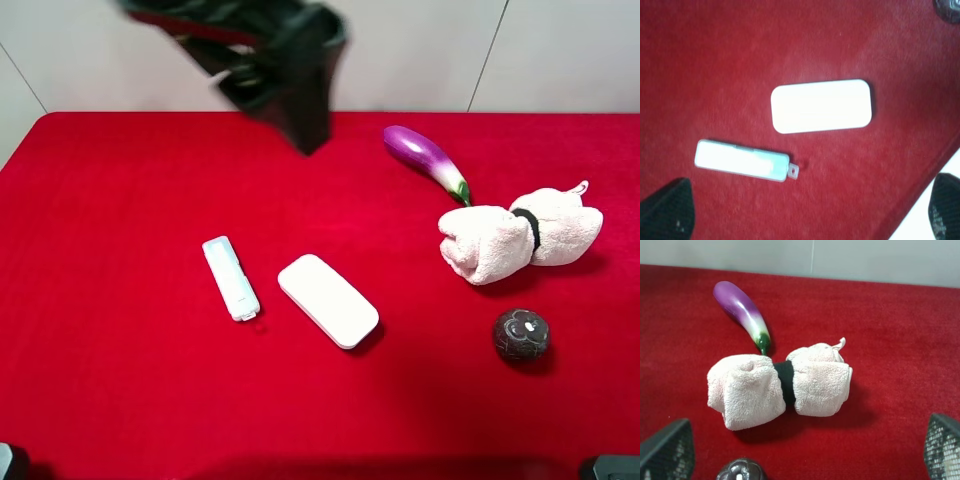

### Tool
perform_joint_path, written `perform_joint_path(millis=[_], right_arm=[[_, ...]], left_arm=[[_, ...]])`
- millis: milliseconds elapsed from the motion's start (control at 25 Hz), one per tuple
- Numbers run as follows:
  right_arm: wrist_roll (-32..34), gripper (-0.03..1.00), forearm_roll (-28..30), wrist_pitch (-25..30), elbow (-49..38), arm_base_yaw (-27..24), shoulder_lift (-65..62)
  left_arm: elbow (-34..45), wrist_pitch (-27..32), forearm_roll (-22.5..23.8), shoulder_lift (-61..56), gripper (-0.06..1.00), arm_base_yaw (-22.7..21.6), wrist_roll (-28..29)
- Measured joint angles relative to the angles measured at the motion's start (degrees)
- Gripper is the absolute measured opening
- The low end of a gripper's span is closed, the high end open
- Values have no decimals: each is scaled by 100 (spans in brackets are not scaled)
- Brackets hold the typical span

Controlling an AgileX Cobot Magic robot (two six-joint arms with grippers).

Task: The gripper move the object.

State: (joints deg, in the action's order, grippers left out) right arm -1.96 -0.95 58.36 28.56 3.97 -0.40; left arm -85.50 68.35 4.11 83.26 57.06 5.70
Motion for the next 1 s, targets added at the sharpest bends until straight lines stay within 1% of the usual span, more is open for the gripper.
perform_joint_path(millis=[240, 480, 680, 800, 920, 1000], right_arm=[[0, 69, 0, 0, 0, 0, 0], [0, 69, 0, 0, 0, 0, 0], [0, 69, 0, 0, 0, 0, 0], [0, 69, 0, 0, 0, 0, 0], [0, 69, 0, 0, 0, 0, 0], [0, 69, 0, 0, 0, 0, 0]], left_arm=[[1003, 4, 0, -1207, 93, 0, 138], [1701, 10, 0, -2343, 93, 0, 235], [2559, 10, -34, -3345, 93, -59, 783], [3129, 10, -209, -3902, 93, -481, 982], [3665, 10, -470, -4375, 93, -1321, 1021], [4008, 10, -611, -4690, 93, -1894, 924]])
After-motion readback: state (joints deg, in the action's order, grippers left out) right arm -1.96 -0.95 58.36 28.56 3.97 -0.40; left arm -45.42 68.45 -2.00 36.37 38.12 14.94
